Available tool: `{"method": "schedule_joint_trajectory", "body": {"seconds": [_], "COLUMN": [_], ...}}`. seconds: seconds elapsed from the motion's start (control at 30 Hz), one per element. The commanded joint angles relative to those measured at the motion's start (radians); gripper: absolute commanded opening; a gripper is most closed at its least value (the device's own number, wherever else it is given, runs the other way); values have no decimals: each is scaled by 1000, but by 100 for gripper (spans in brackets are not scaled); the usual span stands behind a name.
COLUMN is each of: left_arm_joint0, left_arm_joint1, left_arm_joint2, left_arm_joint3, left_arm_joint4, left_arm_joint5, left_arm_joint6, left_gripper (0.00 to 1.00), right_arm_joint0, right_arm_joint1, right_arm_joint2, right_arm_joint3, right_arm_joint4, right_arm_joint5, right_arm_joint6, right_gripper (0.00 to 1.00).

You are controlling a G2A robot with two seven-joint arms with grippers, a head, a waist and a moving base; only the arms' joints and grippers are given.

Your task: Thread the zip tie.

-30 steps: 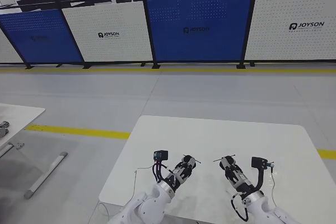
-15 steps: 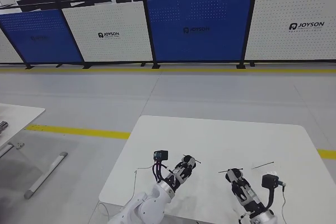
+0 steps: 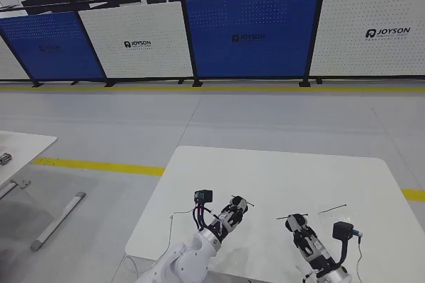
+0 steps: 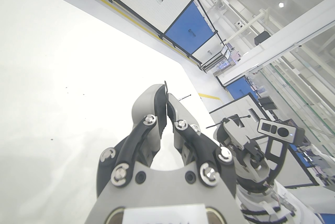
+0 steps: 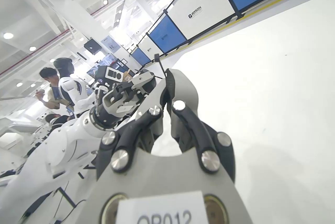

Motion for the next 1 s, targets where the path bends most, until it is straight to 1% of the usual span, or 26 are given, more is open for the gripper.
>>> {"method": "schedule_joint_trajectory", "body": {"seconds": [0.0,0.07,0.1,0.17,0.23,0.3,0.33,0.37,0.4,0.6,0.63,0.7,0.73,0.8,0.83,0.9,0.97], "left_arm_joint0": [0,-3,-6,-8,-5,-4,-8,-12,-12,-12,-12,-12,-12,-12,-12,-12,-12], "left_arm_joint1": [0,-1,-2,-2,0,2,4,5,5,5,5,5,5,5,5,5,5], "left_arm_joint2": [0,1,5,8,2,1,0,-1,-1,-1,-1,-1,-1,-1,-1,-1,-1], "left_arm_joint3": [0,-2,-9,-25,-41,-47,-45,-42,-41,-41,-41,-41,-41,-41,-41,-41,-41], "left_arm_joint4": [0,0,-3,-22,-33,-35,-22,4,7,7,7,7,7,7,7,7,7], "left_arm_joint5": [0,1,0,-10,-14,-20,-18,-6,-2,-2,-2,-2,-2,-2,-2,-2,-2], "left_arm_joint6": [0,2,0,-36,-54,-87,-107,-111,-108,-108,-108,-108,-108,-108,-108,-108,-108], "left_gripper": [0,0,0,0,0,0,0,0,0,0,0,0,0,0,0,0,0], "right_arm_joint0": [0,0,0,0,0,0,0,0,0,-1,-3,-17,-22,-33,-34,-30,-11], "right_arm_joint1": [0,0,0,0,0,0,0,0,0,-2,-4,-10,-12,-18,-21,-30,-46], "right_arm_joint2": [0,0,0,0,0,0,0,0,0,3,8,29,35,47,49,39,13], "right_arm_joint3": [0,0,0,0,0,0,0,0,0,-3,-9,-12,-12,-1,5,19,37], "right_arm_joint4": [0,0,0,0,0,0,0,0,0,4,16,71,90,141,148,153,151], "right_arm_joint5": [0,0,0,0,0,0,0,0,0,-1,-8,-34,-52,-106,-114,-112,-82], "right_arm_joint6": [0,0,0,0,0,0,0,0,0,2,-7,-59,-70,-87,-89,-91,-95], "right_gripper": [0,0,0,0,0,0,0,0,0,0,0,0,0,0,0,0,0]}}
